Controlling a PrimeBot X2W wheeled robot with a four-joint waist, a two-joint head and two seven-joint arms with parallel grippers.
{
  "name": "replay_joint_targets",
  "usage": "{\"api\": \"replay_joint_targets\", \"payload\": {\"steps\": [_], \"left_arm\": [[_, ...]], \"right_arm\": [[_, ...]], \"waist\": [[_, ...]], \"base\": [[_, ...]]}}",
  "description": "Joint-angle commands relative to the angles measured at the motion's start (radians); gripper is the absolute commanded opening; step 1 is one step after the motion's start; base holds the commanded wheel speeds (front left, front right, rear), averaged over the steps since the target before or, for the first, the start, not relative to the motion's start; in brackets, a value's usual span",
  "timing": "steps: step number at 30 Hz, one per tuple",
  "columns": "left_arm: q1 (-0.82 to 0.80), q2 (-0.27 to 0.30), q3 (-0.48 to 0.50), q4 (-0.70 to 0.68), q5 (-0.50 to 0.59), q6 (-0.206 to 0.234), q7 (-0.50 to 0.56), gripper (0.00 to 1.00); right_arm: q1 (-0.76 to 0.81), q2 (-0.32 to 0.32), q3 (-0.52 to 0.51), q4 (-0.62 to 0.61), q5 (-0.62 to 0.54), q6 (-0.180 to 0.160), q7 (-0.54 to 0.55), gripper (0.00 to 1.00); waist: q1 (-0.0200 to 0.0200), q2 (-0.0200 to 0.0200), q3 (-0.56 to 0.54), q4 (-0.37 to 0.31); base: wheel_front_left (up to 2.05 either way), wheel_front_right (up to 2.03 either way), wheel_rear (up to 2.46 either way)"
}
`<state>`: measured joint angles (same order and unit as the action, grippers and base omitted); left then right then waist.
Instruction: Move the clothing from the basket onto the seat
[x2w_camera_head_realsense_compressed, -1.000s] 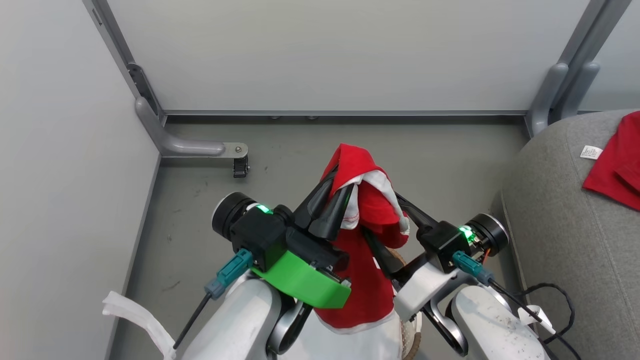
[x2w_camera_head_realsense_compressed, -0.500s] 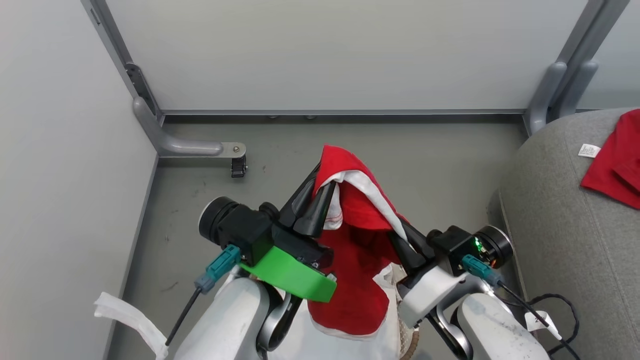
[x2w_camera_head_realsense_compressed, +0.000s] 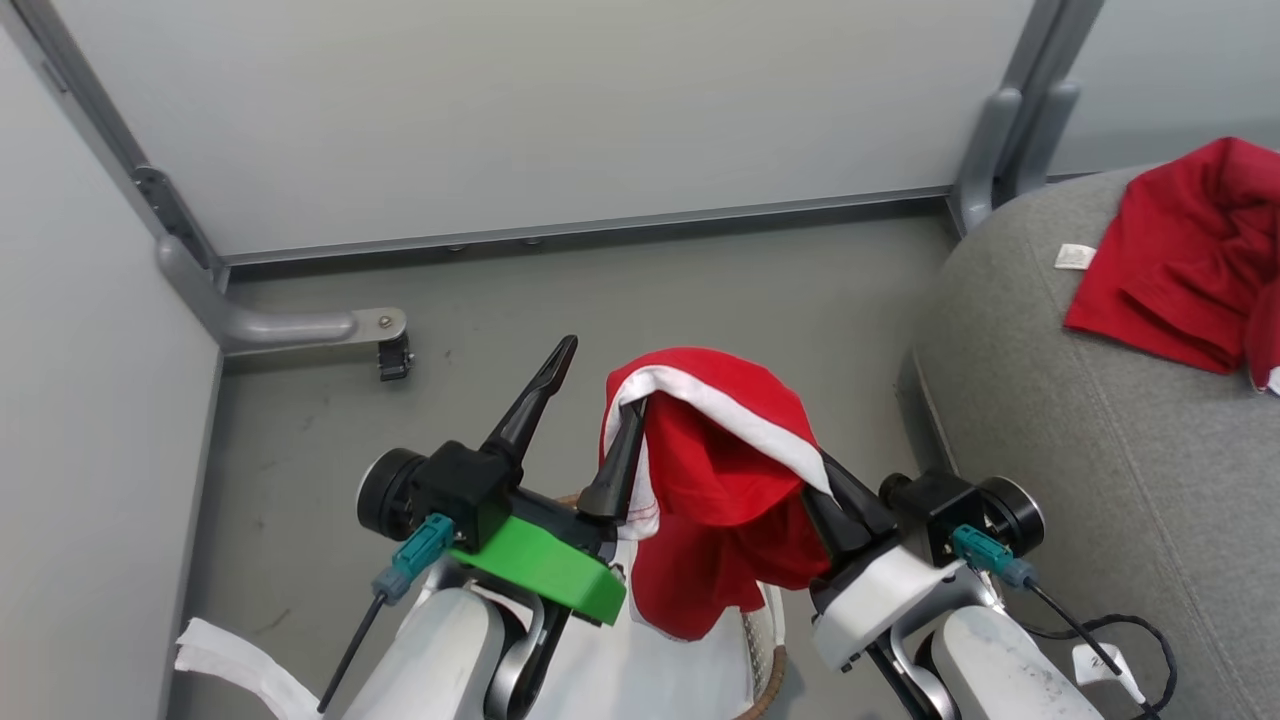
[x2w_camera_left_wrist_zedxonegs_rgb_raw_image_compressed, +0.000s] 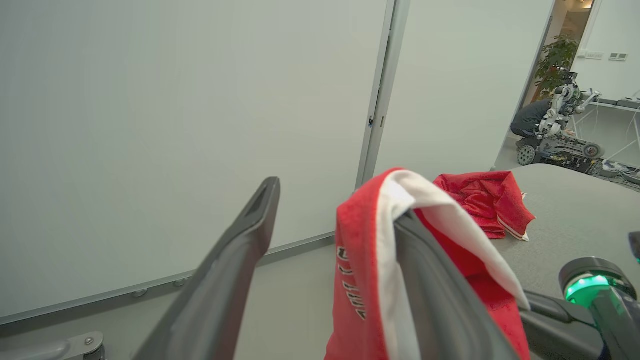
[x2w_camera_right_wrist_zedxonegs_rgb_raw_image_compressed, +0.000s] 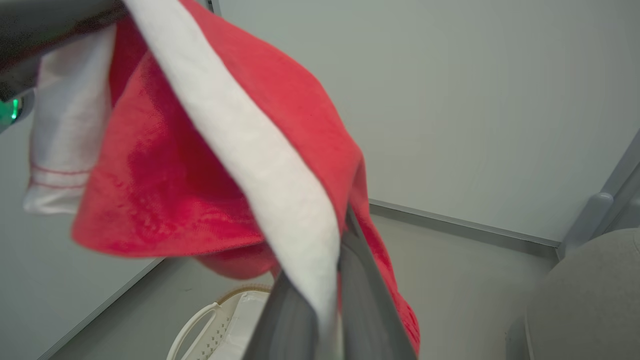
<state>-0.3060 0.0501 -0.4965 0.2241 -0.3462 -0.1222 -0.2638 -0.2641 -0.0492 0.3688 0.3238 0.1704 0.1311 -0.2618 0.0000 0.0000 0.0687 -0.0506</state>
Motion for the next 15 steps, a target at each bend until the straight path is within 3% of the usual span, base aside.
{"api": "replay_joint_targets", "payload": {"steps": [1,15], "left_arm": [[0.022,0.002,0.008,0.002,0.012,-0.002,-0.001,1.00],[0.059,0.002,0.064,0.020,0.049,-0.007,-0.001,1.00]], "right_arm": [[0.015,-0.004,-0.004,-0.005,0.012,-0.001,-0.005,0.00],[0.060,-0.004,-0.096,-0.045,0.042,-0.001,-0.005,0.00]], "waist": [[0.0000,0.0000,0.006,-0.066],[0.0000,0.0000,0.026,-0.257]], "base": [[0.00,0.00,0.00],[0.00,0.00,0.00]]}}
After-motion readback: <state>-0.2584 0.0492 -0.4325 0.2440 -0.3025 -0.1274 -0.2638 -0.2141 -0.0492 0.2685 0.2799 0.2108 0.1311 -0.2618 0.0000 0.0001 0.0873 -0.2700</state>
